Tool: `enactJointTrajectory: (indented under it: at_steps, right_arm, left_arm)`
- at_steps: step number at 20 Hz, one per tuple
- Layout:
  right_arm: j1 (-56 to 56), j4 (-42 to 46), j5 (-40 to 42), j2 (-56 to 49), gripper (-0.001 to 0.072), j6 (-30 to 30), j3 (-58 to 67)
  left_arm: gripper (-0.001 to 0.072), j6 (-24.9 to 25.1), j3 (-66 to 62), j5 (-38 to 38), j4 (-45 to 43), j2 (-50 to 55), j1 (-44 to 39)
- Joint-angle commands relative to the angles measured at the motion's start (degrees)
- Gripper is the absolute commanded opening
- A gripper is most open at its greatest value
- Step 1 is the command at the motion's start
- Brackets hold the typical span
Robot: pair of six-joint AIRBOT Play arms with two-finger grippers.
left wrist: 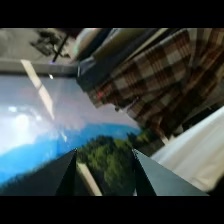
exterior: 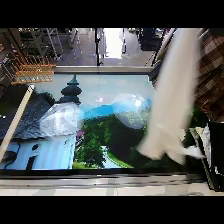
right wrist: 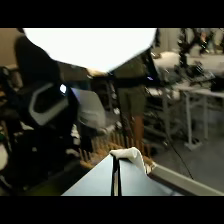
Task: Fold the clothes and pants, and hang the long-sleeved shirts on hangers.
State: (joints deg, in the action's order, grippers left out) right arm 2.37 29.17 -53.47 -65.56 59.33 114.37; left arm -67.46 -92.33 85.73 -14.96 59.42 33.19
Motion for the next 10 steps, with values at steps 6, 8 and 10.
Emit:
enactJointTrajectory:
  at_steps: [6,8,10]
  right_arm:
    - [18.73,0.87,21.49,-6.99,0.0015,-8.83,4.96]
    - [16.87,0.96,10.16,-6.56,0.0016,-6.01,4.96]
    - [14.25,3.15,-5.6,-5.2,0.0016,-1.68,4.66]
  left_arm:
    - [0.0559,1.07,17.88,0.63,-22.16,8.31,-11.5]
    - [0.0559,1.07,18.4,0.68,-22.14,11.54,-11.28]
    - [0.0559,1.09,18.4,0.68,-22.1,14.84,-11.32]
